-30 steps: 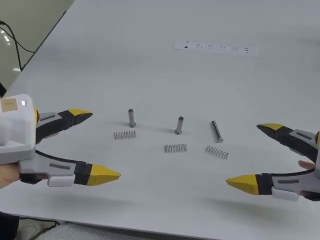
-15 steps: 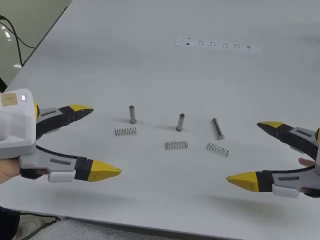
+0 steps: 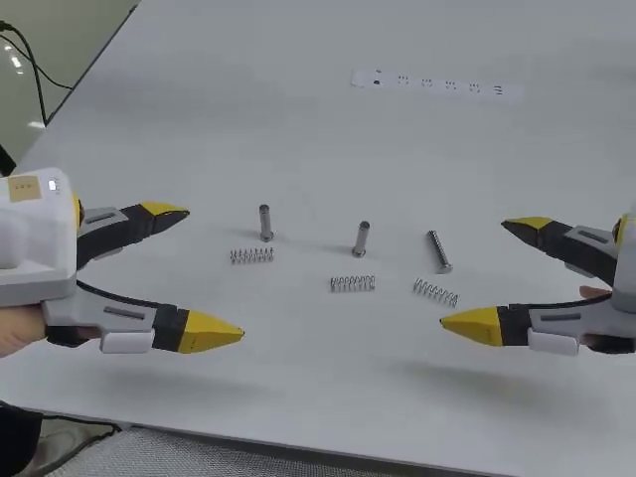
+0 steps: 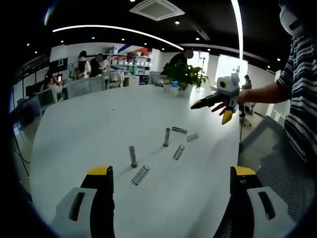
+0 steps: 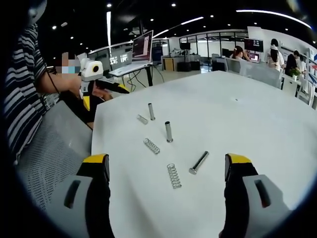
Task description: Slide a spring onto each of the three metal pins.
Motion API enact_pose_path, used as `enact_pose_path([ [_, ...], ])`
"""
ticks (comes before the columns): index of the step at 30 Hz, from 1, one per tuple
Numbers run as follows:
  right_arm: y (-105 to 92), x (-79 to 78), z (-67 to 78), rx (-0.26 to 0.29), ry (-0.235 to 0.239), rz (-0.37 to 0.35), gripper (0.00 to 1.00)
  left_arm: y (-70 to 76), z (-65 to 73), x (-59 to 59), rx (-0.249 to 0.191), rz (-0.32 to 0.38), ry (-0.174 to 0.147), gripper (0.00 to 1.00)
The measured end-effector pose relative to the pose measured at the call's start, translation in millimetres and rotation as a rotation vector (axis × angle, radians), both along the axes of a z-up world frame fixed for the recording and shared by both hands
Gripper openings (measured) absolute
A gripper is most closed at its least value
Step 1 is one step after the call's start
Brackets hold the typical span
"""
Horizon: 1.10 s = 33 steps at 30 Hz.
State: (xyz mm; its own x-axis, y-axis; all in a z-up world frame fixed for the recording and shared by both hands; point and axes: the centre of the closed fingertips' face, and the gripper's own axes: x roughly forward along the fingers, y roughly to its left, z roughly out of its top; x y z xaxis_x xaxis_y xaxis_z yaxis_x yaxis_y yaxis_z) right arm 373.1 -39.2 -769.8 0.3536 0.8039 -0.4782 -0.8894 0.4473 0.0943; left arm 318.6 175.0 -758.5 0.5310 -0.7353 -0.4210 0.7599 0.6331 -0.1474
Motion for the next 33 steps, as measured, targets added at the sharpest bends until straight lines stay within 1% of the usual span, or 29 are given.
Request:
enact_pose_path([
  [6, 4.8, 15.5, 1.3, 0.009, 0.025, -0.029, 0.95, 0.3, -2.0, -0.5, -0.002, 0.001, 0.005, 0.97],
  [11, 6.9, 27.9, -0.6, -0.002, 0.041, -0.046, 0.91, 2.3, -3.5, -0.3, -0.003, 0.005, 0.008, 0.97],
  [15, 8.6, 37.3, -3.7, -0.005, 0.072, -0.062, 0.85, 3.4, -4.8, 0.3, -0.005, 0.01, 0.01, 0.97],
  [17, 9.9, 42.8, -5.2, -0.007, 0.078, -0.071, 0.84, 3.1, -5.0, 0.3, -0.008, 0.01, 0.01, 0.97],
  [19, 10.7, 47.4, -8.7, -0.022, 0.09, -0.078, 0.82, 3.0, -5.6, 0.4, -0.009, 0.011, 0.009, 0.97],
  [20, 10.5, 49.2, -12.1, -0.035, 0.108, -0.082, 0.8, 3.0, -5.9, 0.5, -0.009, 0.011, 0.01, 0.97],
  [21, 11.1, 51.1, -13.7, -0.039, 0.112, -0.083, 0.78, 2.9, -6.1, 0.5, -0.01, 0.01, 0.011, 0.97],
  [24, 11.3, 54.7, -20.8, -0.071, 0.145, -0.092, 0.71, 3.2, -6.6, 1.1, -0.011, 0.011, 0.011, 0.97],
  [33, 13.1, 66.5, -38.8, -0.144, 0.215, -0.123, 0.57, 3.3, -7.6, 1.4, -0.012, 0.009, 0.015, 0.97],
])
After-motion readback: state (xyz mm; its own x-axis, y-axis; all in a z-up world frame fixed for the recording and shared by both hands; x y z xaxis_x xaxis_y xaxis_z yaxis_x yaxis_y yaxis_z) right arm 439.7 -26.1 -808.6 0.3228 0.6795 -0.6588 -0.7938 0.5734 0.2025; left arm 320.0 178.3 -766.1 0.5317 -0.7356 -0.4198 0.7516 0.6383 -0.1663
